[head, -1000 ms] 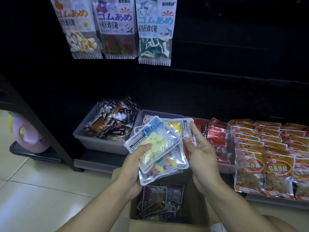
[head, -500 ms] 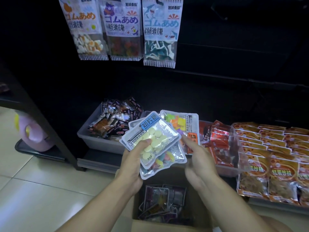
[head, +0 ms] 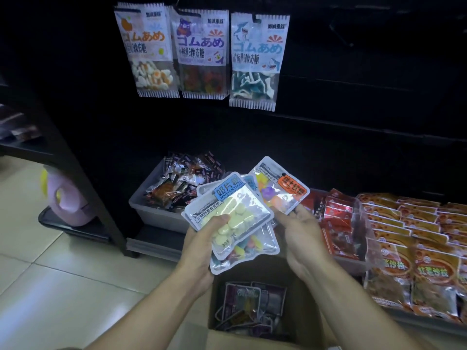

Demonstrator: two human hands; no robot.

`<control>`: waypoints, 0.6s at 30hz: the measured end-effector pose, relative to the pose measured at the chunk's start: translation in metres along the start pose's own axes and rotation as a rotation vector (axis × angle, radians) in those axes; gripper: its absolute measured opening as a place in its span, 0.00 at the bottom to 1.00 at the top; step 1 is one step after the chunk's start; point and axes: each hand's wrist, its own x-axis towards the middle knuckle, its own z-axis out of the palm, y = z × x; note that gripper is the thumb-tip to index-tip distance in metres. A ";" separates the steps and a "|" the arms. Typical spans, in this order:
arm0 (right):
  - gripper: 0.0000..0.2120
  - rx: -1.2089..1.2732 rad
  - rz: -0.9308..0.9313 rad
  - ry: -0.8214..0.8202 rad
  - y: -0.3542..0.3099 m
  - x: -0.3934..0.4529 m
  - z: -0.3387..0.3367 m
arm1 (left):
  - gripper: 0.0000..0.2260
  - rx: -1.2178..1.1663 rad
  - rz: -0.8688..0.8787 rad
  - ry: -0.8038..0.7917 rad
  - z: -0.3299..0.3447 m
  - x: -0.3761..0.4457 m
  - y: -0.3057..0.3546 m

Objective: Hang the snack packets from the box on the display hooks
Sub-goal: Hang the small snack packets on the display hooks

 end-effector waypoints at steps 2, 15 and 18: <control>0.10 -0.042 -0.051 0.009 -0.008 -0.004 0.007 | 0.27 0.004 0.010 0.016 -0.002 -0.009 0.010; 0.07 -0.298 -0.742 -0.074 -0.194 -0.023 0.121 | 0.17 0.057 0.326 0.025 0.023 -0.051 0.169; 0.08 -0.341 -0.844 -0.093 -0.241 -0.020 0.163 | 0.17 0.074 0.414 0.051 0.034 -0.057 0.211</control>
